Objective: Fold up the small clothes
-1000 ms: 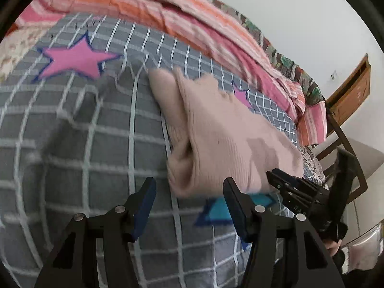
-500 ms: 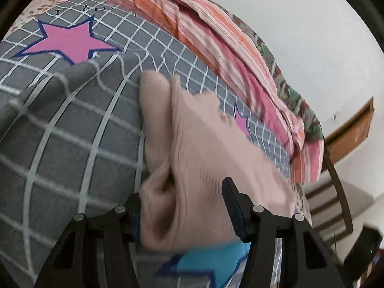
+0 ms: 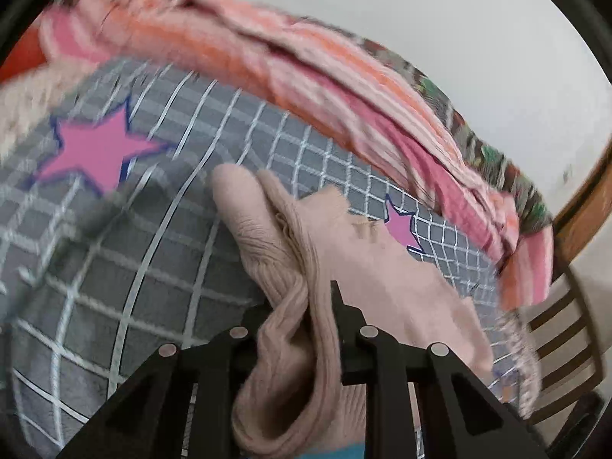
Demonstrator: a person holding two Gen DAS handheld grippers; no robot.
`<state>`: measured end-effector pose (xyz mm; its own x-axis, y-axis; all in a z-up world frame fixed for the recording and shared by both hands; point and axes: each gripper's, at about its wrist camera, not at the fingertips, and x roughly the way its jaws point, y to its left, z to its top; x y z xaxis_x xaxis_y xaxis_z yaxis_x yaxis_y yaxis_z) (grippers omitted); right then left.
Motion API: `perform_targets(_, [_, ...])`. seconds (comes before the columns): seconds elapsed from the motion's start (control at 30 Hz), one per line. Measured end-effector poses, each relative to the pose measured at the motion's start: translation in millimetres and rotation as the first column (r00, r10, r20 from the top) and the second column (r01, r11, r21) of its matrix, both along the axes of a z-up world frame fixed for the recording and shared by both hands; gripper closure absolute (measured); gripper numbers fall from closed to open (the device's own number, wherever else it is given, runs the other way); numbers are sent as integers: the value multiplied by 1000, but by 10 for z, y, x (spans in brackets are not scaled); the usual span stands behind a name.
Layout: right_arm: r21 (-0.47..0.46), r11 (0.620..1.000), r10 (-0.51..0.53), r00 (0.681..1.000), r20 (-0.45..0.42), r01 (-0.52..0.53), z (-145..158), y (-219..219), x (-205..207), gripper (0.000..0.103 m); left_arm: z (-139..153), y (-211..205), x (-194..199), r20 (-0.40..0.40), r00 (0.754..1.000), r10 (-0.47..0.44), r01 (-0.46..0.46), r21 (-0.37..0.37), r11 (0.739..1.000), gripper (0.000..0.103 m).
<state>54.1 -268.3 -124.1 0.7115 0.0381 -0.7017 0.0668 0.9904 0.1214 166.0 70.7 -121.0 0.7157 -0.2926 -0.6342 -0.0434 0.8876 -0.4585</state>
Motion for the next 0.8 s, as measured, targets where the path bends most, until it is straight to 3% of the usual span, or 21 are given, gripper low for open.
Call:
perform_targets(0.1, [35, 999, -18, 1000, 6, 18, -33, -149, 60, 75, 267, -281, 37, 31, 999, -27, 24, 97, 995, 83])
perform_targets(0.43, [39, 993, -111, 994, 21, 110, -40, -796, 41, 75, 818, -1497, 241, 70, 986, -154, 138, 195, 971, 84])
perform_targets(0.57, [49, 985, -164, 986, 18, 163, -59, -1092, -46, 75, 677, -2186, 240, 30, 971, -237, 227, 192, 955, 84])
perform_targets(0.7, [60, 978, -199, 980, 3, 198, -110, -1292, -142, 75, 213, -2891, 197, -99, 937, -335, 349, 288, 892, 82])
perform_targets(0.77, [57, 978, -202, 979, -2, 202, -130, -1338, -198, 75, 123, -3062, 108, -83, 938, -337, 342, 382, 859, 79])
perform_targets(0.8, [53, 978, -202, 979, -4, 202, -137, -1361, -226, 75, 131, -3087, 63, -63, 938, -342, 337, 408, 849, 71])
